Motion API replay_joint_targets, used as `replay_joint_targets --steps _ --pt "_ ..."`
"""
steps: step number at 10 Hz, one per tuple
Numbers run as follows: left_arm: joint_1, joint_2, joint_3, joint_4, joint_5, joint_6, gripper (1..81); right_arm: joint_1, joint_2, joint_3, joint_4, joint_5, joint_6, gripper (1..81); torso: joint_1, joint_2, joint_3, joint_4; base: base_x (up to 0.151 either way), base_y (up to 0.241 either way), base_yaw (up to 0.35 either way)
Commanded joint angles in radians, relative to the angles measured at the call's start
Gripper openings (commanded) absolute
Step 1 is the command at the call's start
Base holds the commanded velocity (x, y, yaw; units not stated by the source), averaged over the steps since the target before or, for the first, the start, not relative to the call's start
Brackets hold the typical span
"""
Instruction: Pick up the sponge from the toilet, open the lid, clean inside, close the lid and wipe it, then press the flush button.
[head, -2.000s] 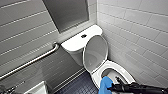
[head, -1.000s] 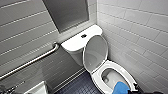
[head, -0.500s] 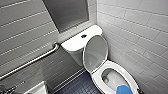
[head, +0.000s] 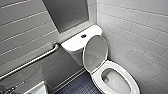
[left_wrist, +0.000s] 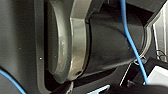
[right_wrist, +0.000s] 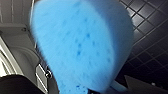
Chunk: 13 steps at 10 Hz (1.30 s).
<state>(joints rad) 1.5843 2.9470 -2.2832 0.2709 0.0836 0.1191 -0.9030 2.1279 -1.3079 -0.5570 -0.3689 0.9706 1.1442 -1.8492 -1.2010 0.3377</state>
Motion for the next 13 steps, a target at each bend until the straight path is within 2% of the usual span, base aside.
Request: replay_joint_targets --steps 1,3,4,6,7,9,11,12,13 --pt "0.007 -0.087 0.036 -0.002 0.015 -0.003 81.1 -0.021 0.1 -0.046 -0.069 -0.117 0.011 1.0 0.0 0.0 0.0 0.0 0.0 0.0 0.0" --pt "-0.026 -0.165 0.097 -0.007 0.004 -0.012 81.1 -0.105 0.123 -0.195 -0.07 -0.075 0.013 1.0 0.0 0.0 0.0 0.0 0.0 0.0 0.0" --pt "-0.046 -0.207 0.137 -0.03 0.004 -0.019 81.1 -0.161 0.123 -0.279 -0.066 0.025 0.014 1.0 0.0 0.0 0.0 0.0 0.0 0.0 0.0" --pt "-0.085 -0.296 0.237 -0.094 0.004 -0.019 81.1 -0.277 0.112 -0.442 -0.029 0.345 0.016 1.0 0.0 0.0 0.0 0.0 0.0 0.0 0.0" --pt "-0.103 -0.327 0.272 -0.114 0.004 -0.019 81.1 -0.314 0.111 -0.492 -0.018 0.431 0.016 1.0 0.0 0.0 0.0 0.0 0.0 0.0 0.0" --pt "-0.138 -0.371 0.317 -0.157 0.004 -0.019 81.1 -0.412 0.121 -0.577 -0.034 0.531 0.013 1.0 0.0 0.0 0.0 0.0 0.0 0.0 0.0" --pt "-0.18 -0.38 0.333 -0.185 0.011 -0.019 81.1 -0.507 0.183 -0.733 -0.034 0.711 0.011 1.0 0.0 0.0 0.0 0.0 0.0 0.0 0.0" --pt "-0.201 -0.393 0.359 -0.193 0.015 -0.019 81.1 -0.547 0.218 -0.799 -0.035 0.758 0.01 1.0 -0.064 0.1 0.0 0.0 0.0 0.0 0.0" --pt "-0.223 -0.414 0.396 -0.197 0.016 -0.019 81.1 -0.577 0.247 -0.853 -0.035 0.774 0.01 1.0 -0.068 0.106 0.0 0.0 0.0 0.0 0.0"
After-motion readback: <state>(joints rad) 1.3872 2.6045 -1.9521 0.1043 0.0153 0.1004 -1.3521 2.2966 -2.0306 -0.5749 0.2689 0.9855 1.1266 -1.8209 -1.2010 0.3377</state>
